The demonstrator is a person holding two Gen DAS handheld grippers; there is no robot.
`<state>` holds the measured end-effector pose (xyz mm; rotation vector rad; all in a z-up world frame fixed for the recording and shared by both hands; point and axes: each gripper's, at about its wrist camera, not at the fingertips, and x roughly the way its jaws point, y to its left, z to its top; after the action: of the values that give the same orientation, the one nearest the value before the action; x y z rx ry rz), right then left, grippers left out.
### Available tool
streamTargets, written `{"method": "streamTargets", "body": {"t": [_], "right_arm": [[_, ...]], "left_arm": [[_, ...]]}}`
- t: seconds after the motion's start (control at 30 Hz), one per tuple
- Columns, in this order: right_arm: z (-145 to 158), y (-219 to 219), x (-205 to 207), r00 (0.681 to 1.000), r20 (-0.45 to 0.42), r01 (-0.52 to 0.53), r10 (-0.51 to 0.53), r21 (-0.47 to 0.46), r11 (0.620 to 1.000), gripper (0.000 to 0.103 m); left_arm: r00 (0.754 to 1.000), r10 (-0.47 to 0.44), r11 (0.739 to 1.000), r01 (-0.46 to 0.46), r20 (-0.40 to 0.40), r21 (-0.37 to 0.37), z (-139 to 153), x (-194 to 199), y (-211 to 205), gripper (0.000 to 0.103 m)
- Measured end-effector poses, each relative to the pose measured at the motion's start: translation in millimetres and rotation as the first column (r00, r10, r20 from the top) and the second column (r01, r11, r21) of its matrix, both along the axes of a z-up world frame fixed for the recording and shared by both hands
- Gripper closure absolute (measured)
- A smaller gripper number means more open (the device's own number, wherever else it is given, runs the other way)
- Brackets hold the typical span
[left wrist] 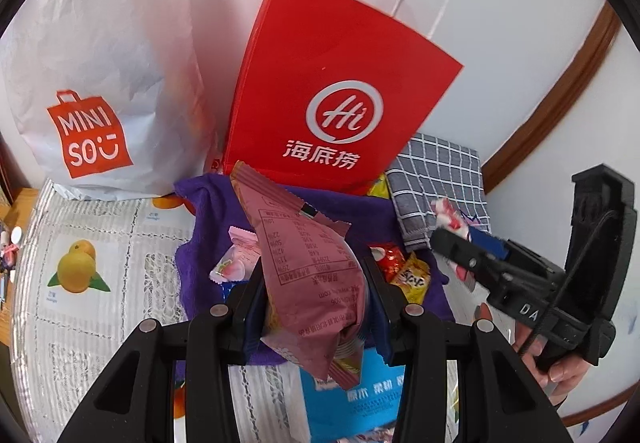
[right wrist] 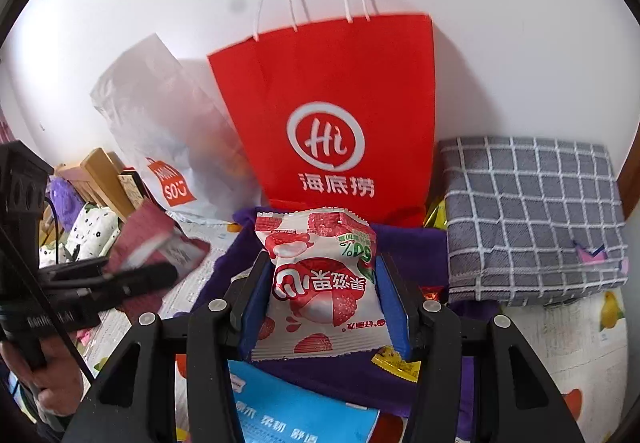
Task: Organize snacks
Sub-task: 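Lower the pink bag with the left tool while the right tool lowers the strawberry packet over the towel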
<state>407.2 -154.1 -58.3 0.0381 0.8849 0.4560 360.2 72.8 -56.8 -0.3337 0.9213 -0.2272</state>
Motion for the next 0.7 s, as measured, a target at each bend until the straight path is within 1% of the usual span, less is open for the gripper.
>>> {"method": "streamTargets", "body": {"t": [0.03,0.1,0.23,0.3,0.47,0.57,0.7], "right_arm": [[-5,0,4,1.000,-0.016,-0.001,0.001,-0.010,1.000,0.052],[-10,-1,9,1.000,-0.020,0.005,-0.005,-0.015,1.000,0.052],[-15,-5,14,0.999,-0.033,0.008,-0.009,-0.023,1.000,0.052],[-18,-8,16,0.999,-0.042,0.008,-0.009,-0.021,1.000,0.052],[-25,-12,21,0.998,-0.070,0.007,-0.008,-0.020,1.000,0.052],[-32,-10,24,0.996,-0.089,0.002,-0.005,-0.032,0.999,0.052],[-42,-6,28,0.993,-0.115,-0.001,-0.005,-0.046,0.999,0.052]], "left_arm": [[1.000,0.003,1.000,-0.003,-0.010,-0.004,-3,4,1,0.062],[1.000,0.009,1.000,-0.009,-0.021,-0.013,-6,11,3,0.062],[1.000,0.022,0.999,-0.022,-0.020,-0.025,-7,18,7,0.062],[1.000,0.017,1.000,-0.017,-0.024,-0.015,-12,20,5,0.062],[0.996,0.015,0.999,-0.018,-0.090,-0.029,-33,28,6,0.062],[0.996,0.023,1.000,-0.024,-0.091,-0.018,-35,29,8,0.062],[0.993,0.030,0.999,-0.031,-0.114,-0.011,-43,30,9,0.062]]}}
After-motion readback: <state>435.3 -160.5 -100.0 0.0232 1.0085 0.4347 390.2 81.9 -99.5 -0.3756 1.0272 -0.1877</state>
